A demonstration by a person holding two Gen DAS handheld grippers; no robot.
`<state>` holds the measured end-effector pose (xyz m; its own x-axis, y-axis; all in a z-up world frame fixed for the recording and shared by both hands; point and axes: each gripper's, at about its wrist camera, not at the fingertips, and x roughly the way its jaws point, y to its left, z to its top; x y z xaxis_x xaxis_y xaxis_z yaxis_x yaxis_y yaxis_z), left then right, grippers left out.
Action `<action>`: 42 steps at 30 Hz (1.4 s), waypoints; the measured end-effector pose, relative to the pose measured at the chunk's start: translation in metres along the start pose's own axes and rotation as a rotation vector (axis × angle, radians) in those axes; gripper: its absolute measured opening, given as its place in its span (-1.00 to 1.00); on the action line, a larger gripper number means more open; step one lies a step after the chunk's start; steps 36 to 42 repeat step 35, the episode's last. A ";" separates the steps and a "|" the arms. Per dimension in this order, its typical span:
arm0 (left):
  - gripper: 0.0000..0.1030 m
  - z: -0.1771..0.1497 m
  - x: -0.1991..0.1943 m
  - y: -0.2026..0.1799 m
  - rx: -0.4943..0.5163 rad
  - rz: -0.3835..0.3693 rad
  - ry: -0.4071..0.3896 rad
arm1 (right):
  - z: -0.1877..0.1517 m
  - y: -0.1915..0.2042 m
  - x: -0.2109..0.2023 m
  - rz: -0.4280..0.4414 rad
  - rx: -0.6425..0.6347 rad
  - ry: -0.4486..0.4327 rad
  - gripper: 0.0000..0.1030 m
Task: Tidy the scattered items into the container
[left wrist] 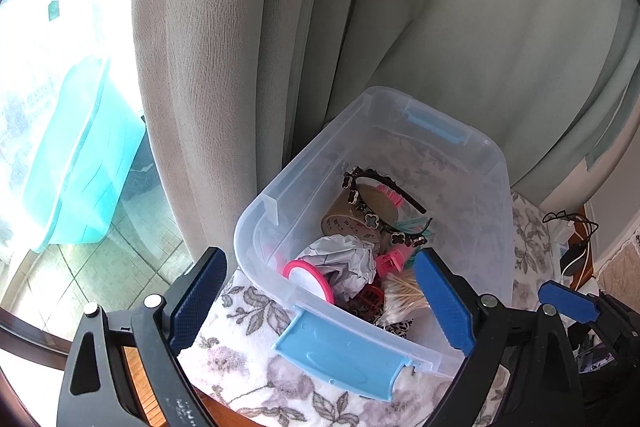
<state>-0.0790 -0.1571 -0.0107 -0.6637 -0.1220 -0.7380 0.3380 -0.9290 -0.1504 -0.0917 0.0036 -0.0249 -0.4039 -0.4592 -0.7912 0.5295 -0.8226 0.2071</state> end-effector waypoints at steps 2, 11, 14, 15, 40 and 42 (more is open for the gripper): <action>0.85 0.001 0.000 0.001 0.002 -0.010 0.002 | 0.000 -0.001 0.000 -0.009 0.005 0.003 0.99; 0.85 0.002 -0.001 -0.001 0.035 -0.005 -0.003 | 0.000 -0.001 -0.001 -0.023 0.013 0.013 1.00; 0.85 0.002 -0.001 0.000 0.034 -0.013 0.002 | 0.000 0.000 -0.002 -0.024 0.012 0.012 1.00; 0.85 0.002 -0.001 0.001 0.032 -0.018 0.004 | 0.000 0.000 -0.002 -0.025 0.012 0.012 1.00; 0.85 0.000 0.001 0.001 0.026 -0.026 -0.010 | -0.002 0.000 0.000 -0.033 0.016 0.027 1.00; 0.85 0.000 0.001 0.001 0.026 -0.026 -0.010 | -0.002 0.000 0.000 -0.033 0.016 0.027 1.00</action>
